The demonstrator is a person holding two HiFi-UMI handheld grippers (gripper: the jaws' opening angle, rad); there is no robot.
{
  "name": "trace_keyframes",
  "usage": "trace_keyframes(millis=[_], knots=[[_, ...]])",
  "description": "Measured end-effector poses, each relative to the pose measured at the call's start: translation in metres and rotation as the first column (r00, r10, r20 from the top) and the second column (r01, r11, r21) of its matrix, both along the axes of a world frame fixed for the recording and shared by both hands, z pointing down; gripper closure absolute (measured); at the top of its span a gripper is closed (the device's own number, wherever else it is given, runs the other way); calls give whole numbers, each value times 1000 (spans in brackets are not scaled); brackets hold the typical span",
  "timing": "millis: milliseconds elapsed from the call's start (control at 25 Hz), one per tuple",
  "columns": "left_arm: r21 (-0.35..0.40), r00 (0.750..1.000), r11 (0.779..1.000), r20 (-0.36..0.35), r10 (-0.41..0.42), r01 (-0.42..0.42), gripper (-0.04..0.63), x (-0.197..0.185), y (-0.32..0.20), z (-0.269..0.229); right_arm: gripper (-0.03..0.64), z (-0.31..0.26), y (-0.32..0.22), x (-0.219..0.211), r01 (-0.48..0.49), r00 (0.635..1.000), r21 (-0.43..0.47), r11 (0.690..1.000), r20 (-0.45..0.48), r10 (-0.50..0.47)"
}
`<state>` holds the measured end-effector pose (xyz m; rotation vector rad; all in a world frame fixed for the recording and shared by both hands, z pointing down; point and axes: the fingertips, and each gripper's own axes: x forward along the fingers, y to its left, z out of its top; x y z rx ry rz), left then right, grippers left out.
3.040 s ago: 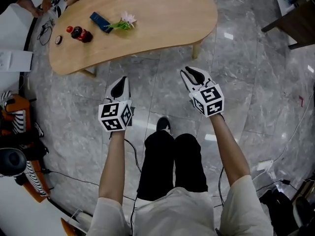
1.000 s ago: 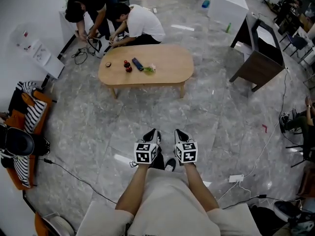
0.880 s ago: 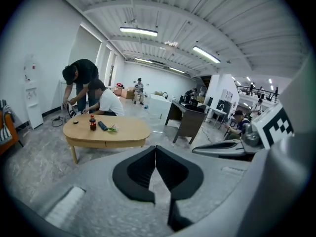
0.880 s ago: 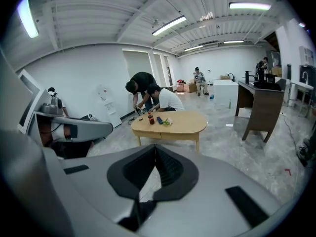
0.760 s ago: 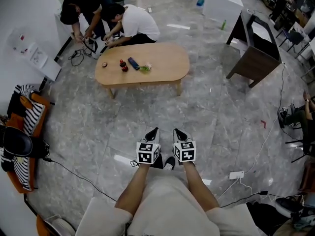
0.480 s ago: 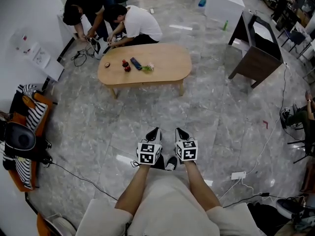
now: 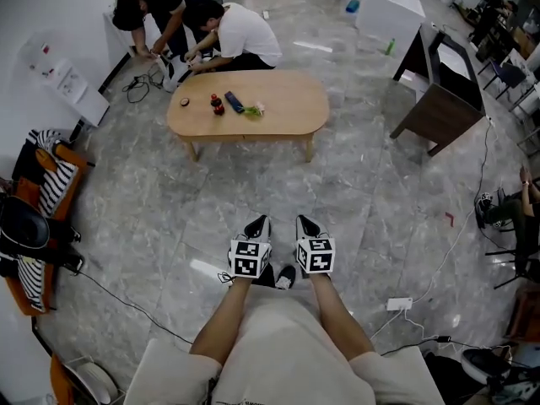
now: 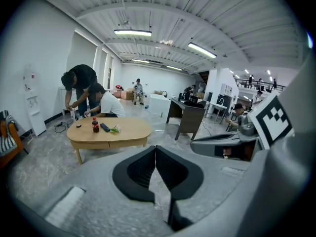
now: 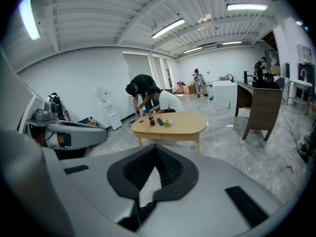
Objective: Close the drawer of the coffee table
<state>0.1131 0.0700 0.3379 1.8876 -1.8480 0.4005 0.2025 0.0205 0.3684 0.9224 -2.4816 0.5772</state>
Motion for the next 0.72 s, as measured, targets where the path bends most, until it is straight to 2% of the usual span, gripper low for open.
trace_keyframes(millis=[280,480,720], knots=[[-3,999,999,-12,48,-48,584,17,0,0,601,9,11,11,-9,1000,-35,999,-6,9],[-18,998,999,-43,43,-44,584,19,0,7,601,15,6,19,-74,997,-59,995,-9,74],[-31,997,999,-68,32,-34,584,18,4,13,601,21,6,24,-95,995,-81,992,-21,94]])
